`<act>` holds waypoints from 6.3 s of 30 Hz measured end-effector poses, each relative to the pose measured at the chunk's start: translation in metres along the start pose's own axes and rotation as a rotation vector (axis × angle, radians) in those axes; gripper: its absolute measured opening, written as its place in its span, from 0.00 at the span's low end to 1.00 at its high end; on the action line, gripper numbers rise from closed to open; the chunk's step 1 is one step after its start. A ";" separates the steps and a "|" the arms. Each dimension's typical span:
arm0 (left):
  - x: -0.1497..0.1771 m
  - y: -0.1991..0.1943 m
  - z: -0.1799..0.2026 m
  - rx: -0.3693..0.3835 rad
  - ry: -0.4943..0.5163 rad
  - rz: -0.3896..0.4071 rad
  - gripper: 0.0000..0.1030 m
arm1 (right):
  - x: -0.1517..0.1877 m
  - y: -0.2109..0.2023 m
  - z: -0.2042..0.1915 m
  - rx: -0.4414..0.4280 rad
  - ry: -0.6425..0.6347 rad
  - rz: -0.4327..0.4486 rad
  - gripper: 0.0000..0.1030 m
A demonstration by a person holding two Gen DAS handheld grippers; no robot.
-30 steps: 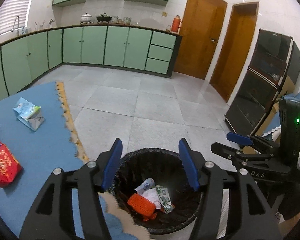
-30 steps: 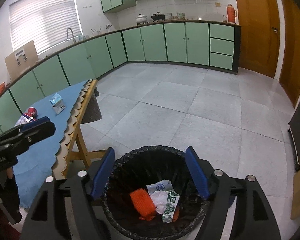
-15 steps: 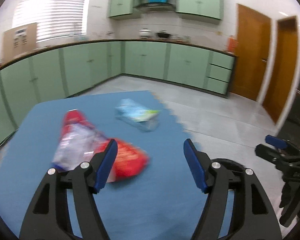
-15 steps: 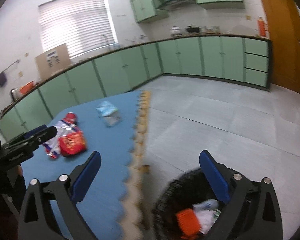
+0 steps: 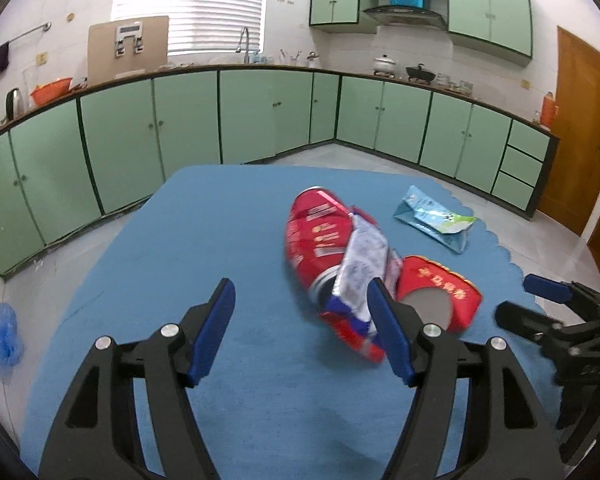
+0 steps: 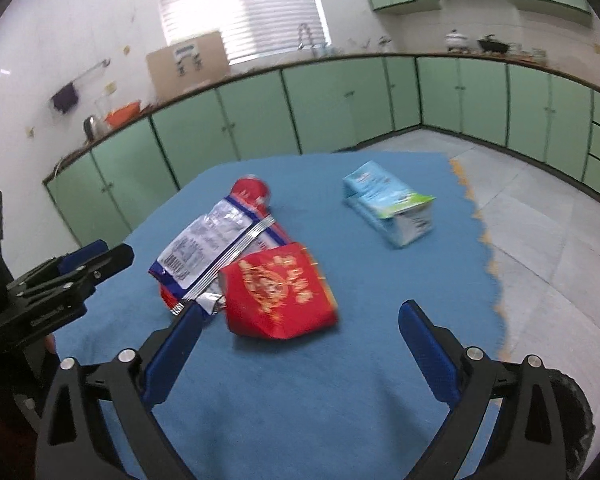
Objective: Collect trash
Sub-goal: 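Move both tools back over the trash on the mat, then grasp the white-blue chip bag with the left tool while the right tool grasps the red paper cup, then lift the chip bag and red cup and carry both over the bin, then open both tools over the bin to drop the bag and cup, then move both tools back over the mat toward the red can and carton, then close the left tool on the red soda can while the right tool grasps the blue milk carton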
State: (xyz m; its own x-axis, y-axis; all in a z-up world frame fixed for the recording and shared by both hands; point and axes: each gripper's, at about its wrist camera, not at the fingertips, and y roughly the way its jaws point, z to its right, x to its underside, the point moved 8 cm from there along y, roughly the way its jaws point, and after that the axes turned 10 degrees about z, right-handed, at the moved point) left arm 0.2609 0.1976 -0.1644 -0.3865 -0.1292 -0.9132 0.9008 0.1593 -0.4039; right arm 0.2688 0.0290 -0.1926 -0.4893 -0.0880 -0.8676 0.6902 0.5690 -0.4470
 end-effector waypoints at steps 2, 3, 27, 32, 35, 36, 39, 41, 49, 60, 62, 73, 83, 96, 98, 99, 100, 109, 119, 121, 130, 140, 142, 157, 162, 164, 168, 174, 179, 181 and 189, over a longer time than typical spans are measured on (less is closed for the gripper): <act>0.004 0.002 -0.003 0.000 -0.010 -0.009 0.64 | 0.002 0.011 -0.003 0.006 -0.015 -0.024 0.94; 0.006 0.003 -0.004 0.000 -0.014 -0.012 0.64 | 0.003 0.018 -0.004 0.005 -0.018 -0.040 0.94; 0.010 0.035 0.015 0.099 -0.024 -0.059 0.64 | 0.017 0.047 0.005 -0.021 -0.052 -0.203 0.74; 0.008 0.051 0.032 0.124 0.006 -0.075 0.60 | 0.022 0.028 0.018 0.006 -0.049 -0.201 0.74; 0.009 0.061 0.040 0.134 0.015 -0.094 0.46 | 0.022 0.019 0.025 0.014 -0.035 -0.191 0.74; 0.009 0.063 0.042 0.130 0.021 -0.097 0.43 | 0.021 0.016 0.027 0.017 -0.033 -0.187 0.74; 0.007 0.063 0.050 0.133 0.032 -0.091 0.31 | 0.019 0.011 0.031 0.024 -0.025 -0.177 0.74; 0.005 0.059 0.054 0.127 0.048 -0.077 0.15 | 0.018 0.008 0.033 0.025 -0.016 -0.169 0.74; 0.010 0.035 0.071 0.162 0.046 -0.071 0.03 | 0.011 -0.003 0.033 0.016 0.003 -0.136 0.74; 0.026 0.024 0.095 0.257 0.019 -0.125 0.13 | 0.015 -0.011 0.040 0.009 0.034 -0.134 0.74; 0.035 0.030 0.102 0.260 0.035 -0.148 0.15 | 0.016 -0.013 0.041 0.011 0.035 -0.133 0.74; 0.016 0.021 0.124 0.285 0.036 -0.083 0.02 | 0.001 -0.050 0.065 0.076 0.021 -0.067 0.74; 0.013 -0.017 0.217 0.486 0.096 -0.073 0.02 | 0.013 -0.130 0.132 0.236 0.098 -0.008 0.74; 0.080 -0.045 0.357 0.732 0.214 -0.161 0.02 | 0.084 -0.233 0.243 0.497 0.271 0.007 0.74; 0.092 -0.043 0.374 0.750 0.231 -0.188 0.02 | 0.093 -0.240 0.253 0.516 0.287 0.003 0.74; 0.098 -0.041 0.380 0.754 0.238 -0.200 0.02 | 0.098 -0.243 0.260 0.524 0.302 0.000 0.74; 0.106 -0.039 0.388 0.760 0.247 -0.219 0.02 | 0.103 -0.244 0.267 0.533 0.315 -0.005 0.74; 0.148 -0.020 0.424 0.780 0.312 -0.332 0.05 | 0.144 -0.240 0.314 0.571 0.400 -0.067 0.75; 0.148 -0.018 0.430 0.777 0.321 -0.339 0.30 | 0.156 -0.236 0.332 0.599 0.429 -0.099 0.82; 0.141 -0.019 0.427 0.775 0.315 -0.325 0.32 | 0.154 -0.238 0.330 0.603 0.427 -0.093 0.84; 0.076 -0.043 0.400 0.740 0.269 -0.184 0.50 | 0.104 -0.249 0.302 0.559 0.407 0.035 0.93; 0.002 -0.054 0.330 0.629 0.175 -0.020 0.64 | 0.015 -0.225 0.237 0.457 0.283 0.190 0.94; -0.009 -0.051 0.314 0.594 0.157 0.005 0.66 | 0.000 -0.213 0.224 0.431 0.262 0.211 0.94; -0.034 0.041 0.108 0.110 0.035 0.026 0.75 | -0.051 -0.069 0.124 0.237 0.088 0.174 0.94; -0.027 0.066 0.057 0.010 -0.006 -0.014 0.75 | -0.053 -0.033 0.107 0.211 0.076 0.154 0.94; -0.023 0.078 0.050 0.005 -0.012 -0.035 0.75 | -0.054 -0.019 0.104 0.206 0.076 0.147 0.94; -0.015 0.086 0.050 0.018 -0.016 -0.063 0.75 | -0.056 -0.002 0.106 0.212 0.080 0.136 0.94; -0.006 0.106 0.067 0.002 0.054 -0.102 0.76 | -0.056 0.005 0.118 0.229 0.109 0.128 0.94; 0.009 0.127 0.068 -0.051 0.115 -0.184 0.76 | -0.057 0.011 0.125 0.239 0.108 0.117 0.94; 0.014 0.132 0.064 -0.065 0.118 -0.213 0.76 | -0.059 0.014 0.126 0.239 0.111 0.116 0.94; 0.015 0.139 0.044 -0.107 0.069 -0.261 0.70 | -0.060 0.032 0.118 0.219 0.081 0.083 0.94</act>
State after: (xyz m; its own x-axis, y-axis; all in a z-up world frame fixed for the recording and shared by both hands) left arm 0.3888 0.1743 -0.2319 -0.6184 -0.1134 -0.7776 0.7445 0.2322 -0.6259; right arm 0.3832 -0.0445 -0.1802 -0.4616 0.0226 -0.8868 0.8244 0.3801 -0.4194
